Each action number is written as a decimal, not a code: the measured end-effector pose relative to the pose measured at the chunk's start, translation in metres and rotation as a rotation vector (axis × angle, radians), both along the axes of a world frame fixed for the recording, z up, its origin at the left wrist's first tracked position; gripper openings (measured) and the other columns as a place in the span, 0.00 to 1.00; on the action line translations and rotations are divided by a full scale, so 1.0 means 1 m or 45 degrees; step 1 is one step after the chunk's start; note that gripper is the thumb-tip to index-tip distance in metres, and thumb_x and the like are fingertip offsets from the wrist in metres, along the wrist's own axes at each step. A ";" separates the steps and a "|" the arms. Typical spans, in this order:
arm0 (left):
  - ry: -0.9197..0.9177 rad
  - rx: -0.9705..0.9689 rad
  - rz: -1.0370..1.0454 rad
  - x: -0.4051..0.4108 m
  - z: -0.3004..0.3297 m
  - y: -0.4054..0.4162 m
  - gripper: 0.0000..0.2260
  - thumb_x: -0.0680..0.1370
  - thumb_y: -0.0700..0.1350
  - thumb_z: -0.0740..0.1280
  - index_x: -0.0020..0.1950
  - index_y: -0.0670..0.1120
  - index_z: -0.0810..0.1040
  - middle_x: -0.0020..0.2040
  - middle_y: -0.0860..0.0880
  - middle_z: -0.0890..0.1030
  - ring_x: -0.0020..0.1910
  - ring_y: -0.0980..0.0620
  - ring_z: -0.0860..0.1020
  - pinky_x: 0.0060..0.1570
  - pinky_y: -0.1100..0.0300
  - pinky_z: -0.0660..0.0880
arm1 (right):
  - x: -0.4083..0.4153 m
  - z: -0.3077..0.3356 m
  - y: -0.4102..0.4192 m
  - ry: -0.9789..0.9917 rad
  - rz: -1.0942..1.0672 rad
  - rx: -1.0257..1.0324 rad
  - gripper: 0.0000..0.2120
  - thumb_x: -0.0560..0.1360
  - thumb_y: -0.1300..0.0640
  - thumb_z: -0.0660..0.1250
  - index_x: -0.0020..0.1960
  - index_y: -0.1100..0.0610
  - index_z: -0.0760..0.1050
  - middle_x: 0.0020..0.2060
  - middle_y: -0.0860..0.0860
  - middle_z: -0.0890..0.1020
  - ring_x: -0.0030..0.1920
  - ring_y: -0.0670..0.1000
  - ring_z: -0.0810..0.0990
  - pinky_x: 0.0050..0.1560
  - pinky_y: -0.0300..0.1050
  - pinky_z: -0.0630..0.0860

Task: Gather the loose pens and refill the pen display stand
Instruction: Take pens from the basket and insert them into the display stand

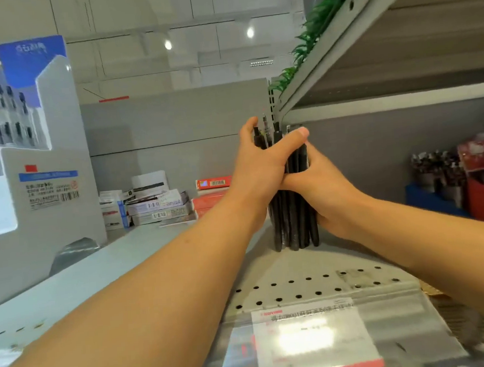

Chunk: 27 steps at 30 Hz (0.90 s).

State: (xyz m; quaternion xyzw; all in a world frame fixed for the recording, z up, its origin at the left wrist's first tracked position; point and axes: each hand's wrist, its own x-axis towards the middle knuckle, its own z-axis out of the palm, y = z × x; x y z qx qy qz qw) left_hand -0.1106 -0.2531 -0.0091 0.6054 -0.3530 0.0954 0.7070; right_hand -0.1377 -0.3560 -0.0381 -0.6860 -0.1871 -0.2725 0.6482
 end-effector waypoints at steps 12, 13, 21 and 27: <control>-0.066 0.090 -0.050 0.001 0.001 -0.003 0.39 0.70 0.58 0.76 0.76 0.63 0.61 0.65 0.47 0.75 0.62 0.48 0.78 0.63 0.46 0.76 | -0.011 -0.013 -0.005 0.107 0.142 -0.011 0.29 0.68 0.62 0.75 0.67 0.50 0.75 0.56 0.55 0.86 0.58 0.54 0.84 0.51 0.43 0.81; -0.044 0.101 -0.045 0.001 0.001 -0.003 0.38 0.71 0.60 0.75 0.76 0.64 0.60 0.65 0.46 0.76 0.61 0.47 0.79 0.63 0.46 0.76 | -0.011 -0.014 -0.005 0.121 0.146 -0.001 0.27 0.68 0.63 0.75 0.66 0.51 0.76 0.55 0.55 0.86 0.57 0.55 0.85 0.51 0.44 0.81; 0.166 0.297 0.167 0.000 0.009 -0.004 0.30 0.81 0.67 0.52 0.76 0.49 0.63 0.64 0.49 0.76 0.63 0.47 0.73 0.63 0.50 0.67 | -0.011 -0.014 0.001 0.321 0.073 -0.124 0.18 0.73 0.70 0.72 0.62 0.61 0.78 0.55 0.62 0.84 0.58 0.62 0.83 0.59 0.56 0.80; 0.237 0.288 0.117 -0.003 0.006 -0.001 0.31 0.80 0.68 0.50 0.70 0.48 0.75 0.65 0.45 0.79 0.65 0.44 0.76 0.69 0.43 0.69 | -0.006 -0.015 -0.002 0.255 -0.022 -0.142 0.17 0.70 0.71 0.71 0.57 0.60 0.78 0.43 0.55 0.86 0.45 0.53 0.85 0.48 0.51 0.81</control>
